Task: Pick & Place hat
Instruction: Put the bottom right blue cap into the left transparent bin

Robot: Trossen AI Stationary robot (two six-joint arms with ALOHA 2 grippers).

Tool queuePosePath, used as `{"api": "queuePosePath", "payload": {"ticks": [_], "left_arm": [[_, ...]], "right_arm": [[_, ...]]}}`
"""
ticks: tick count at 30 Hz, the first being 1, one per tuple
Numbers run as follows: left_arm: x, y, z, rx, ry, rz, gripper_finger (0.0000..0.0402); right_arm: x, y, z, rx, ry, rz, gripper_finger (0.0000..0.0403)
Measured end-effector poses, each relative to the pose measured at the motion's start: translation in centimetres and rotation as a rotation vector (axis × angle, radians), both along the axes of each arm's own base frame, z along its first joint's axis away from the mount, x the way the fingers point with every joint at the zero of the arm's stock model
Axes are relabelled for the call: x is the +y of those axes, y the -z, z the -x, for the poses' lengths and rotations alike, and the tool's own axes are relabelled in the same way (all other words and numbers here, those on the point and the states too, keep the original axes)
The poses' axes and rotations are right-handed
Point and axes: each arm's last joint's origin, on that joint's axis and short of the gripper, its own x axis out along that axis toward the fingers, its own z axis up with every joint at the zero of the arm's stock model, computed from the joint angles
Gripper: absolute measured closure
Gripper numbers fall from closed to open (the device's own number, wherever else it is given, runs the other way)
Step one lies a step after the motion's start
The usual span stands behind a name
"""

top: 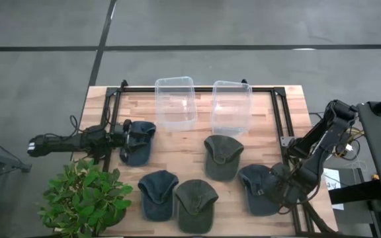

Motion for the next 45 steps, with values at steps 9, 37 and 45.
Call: {"api": "queuePosePath", "payload": {"ticks": [9,37,45], "left_arm": [[0.0,0.0,0.0,0.0,0.0,0.0,0.0184],[0.0,0.0,0.0,0.0,0.001,0.0,0.0184],[0.0,0.0,0.0,-0.001,0.001,0.0,0.0184]], "right_arm": [[-0.1,3.0,0.2,-0.034,0.014,-0.052,0.0204],[-0.3,4.5,0.4,-0.071,0.043,-0.124,0.0388],[0.1,0.0,0.1,-0.14,0.012,-0.238,0.039]]}}
